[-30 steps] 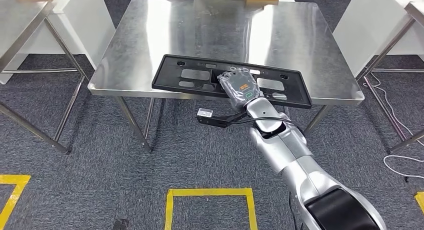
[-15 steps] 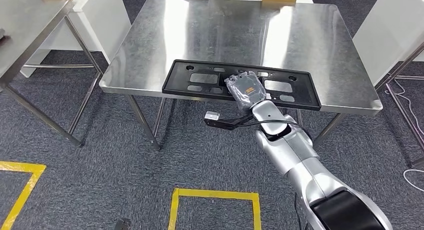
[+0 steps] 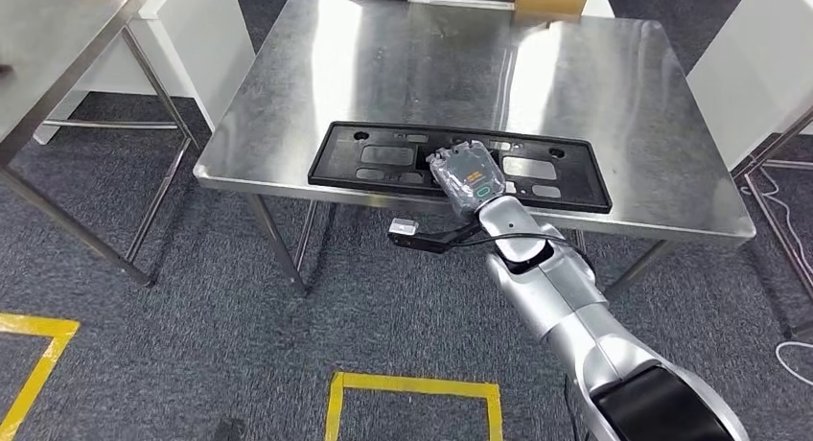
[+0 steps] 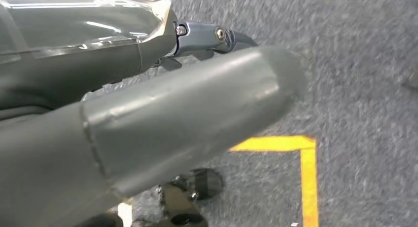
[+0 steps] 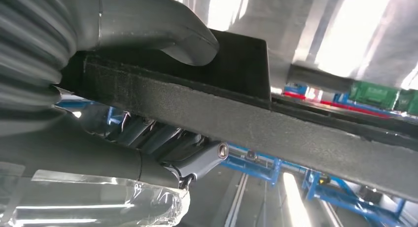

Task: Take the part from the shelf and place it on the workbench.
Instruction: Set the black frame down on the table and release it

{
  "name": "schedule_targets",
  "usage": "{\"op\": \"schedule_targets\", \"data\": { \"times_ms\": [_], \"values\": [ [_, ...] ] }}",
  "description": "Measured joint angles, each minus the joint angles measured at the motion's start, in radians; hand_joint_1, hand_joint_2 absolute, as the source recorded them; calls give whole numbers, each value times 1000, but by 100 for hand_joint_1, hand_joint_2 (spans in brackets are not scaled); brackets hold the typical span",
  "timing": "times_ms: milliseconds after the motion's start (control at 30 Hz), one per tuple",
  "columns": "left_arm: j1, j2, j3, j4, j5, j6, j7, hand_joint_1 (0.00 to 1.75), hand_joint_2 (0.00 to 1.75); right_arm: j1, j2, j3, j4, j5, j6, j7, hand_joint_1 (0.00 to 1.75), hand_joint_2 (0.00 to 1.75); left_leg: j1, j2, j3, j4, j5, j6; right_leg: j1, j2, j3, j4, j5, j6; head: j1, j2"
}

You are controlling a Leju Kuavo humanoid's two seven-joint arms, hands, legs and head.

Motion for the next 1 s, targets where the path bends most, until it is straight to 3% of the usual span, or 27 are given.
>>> {"op": "schedule_targets", "data": {
  "times_ms": [100,133,167,233,267,333,433,500,600,633,667,700,767,800,833,933,1000],
  "values": [
    [-1,-1,0,0,0,0,0,0,0,6,-5,2,0,0,0,1,173,175,0,-5,14,-4,-13,12,-2,2,-124,197,-55,-4,2,0],
    [0,-1,0,0,0,-1,0,0,0,11,-7,4,0,1,0,1,173,175,-1,-9,20,-4,-19,13,-3,2,-156,230,-51,1,2,0],
    [0,-1,1,0,0,-1,0,0,0,15,-9,5,1,2,1,2,173,175,-1,-14,26,-3,-24,12,-3,2,-172,229,-31,10,3,0],
    [1,-1,1,0,-1,-3,0,0,0,18,-13,6,0,4,2,4,173,175,-1,-21,43,-3,-38,8,-6,2,-141,106,56,29,4,0],
    [1,-1,2,0,-1,-5,0,0,0,17,-15,6,0,6,3,6,173,175,-3,-23,51,0,-46,4,-6,3,-114,32,97,34,5,0],
    [0,-1,2,0,-2,-8,-1,0,0,17,-16,8,0,9,6,8,173,175,-7,-26,58,3,-60,-6,-6,3,-81,-56,139,22,6,0],
    [1,-1,2,0,-3,-8,-2,0,0,16,-16,9,-2,11,9,13,173,175,-4,-26,61,4,-73,-21,-7,3,-71,-70,136,-8,6,0],
    [0,-1,2,0,-3,-7,-2,0,0,14,-16,9,-5,11,9,15,173,175,-1,-19,42,50,-99,-34,-15,3,-57,-77,131,-25,1,0],
    [0,-1,1,0,-4,-7,-3,0,0,14,-14,11,-6,11,11,16,173,175,9,-10,-64,242,-168,-52,-17,3,-37,-78,117,-41,-4,0],
    [0,-1,1,0,-4,-8,-3,0,0,15,-14,12,-6,11,12,17,173,175,12,-8,-96,285,-171,-56,-17,3,-31,-78,111,-42,-4,0],
    [1,0,1,0,-6,-8,-3,0,0,17,-14,13,-6,11,13,18,173,175,14,-7,-111,289,-154,-58,-17,4,-24,-78,106,-41,-4,0],
    [1,0,1,0,-7,-9,-3,0,0,17,-15,13,-6,11,13,19,173,175,16,-5,-105,254,-118,-58,-17,4,-16,-78,99,-39,-4,0],
    [0,2,1,0,-10,-10,-3,0,0,17,-15,14,-6,11,14,22,173,175,17,1,-53,119,-31,-53,-16,5,2,-78,85,-31,-4,0],
    [0,2,1,0,-10,-11,-3,0,0,15,-16,14,-6,11,14,24,173,175,16,4,-25,60,-9,-49,-13,5,7,-77,78,-25,-4,0],
    [-1,2,1,0,-11,-12,-4,0,0,13,-17,14,-6,11,15,26,173,175,13,5,-8,26,-2,-44,-10,5,8,-77,74,-21,-4,0],
    [-2,2,1,0,-12,-16,-5,0,0,10,-22,13,-6,10,17,30,173,175,7,3,5,8,-15,-24,-5,2,6,-78,64,-5,-4,0],
    [-2,2,2,0,-12,-18,-6,0,0,8,-25,10,-6,9,17,32,173,175,8,1,15,-1,-17,-9,-4,2,-13,-39,43,-1,-3,0]
  ]
}}
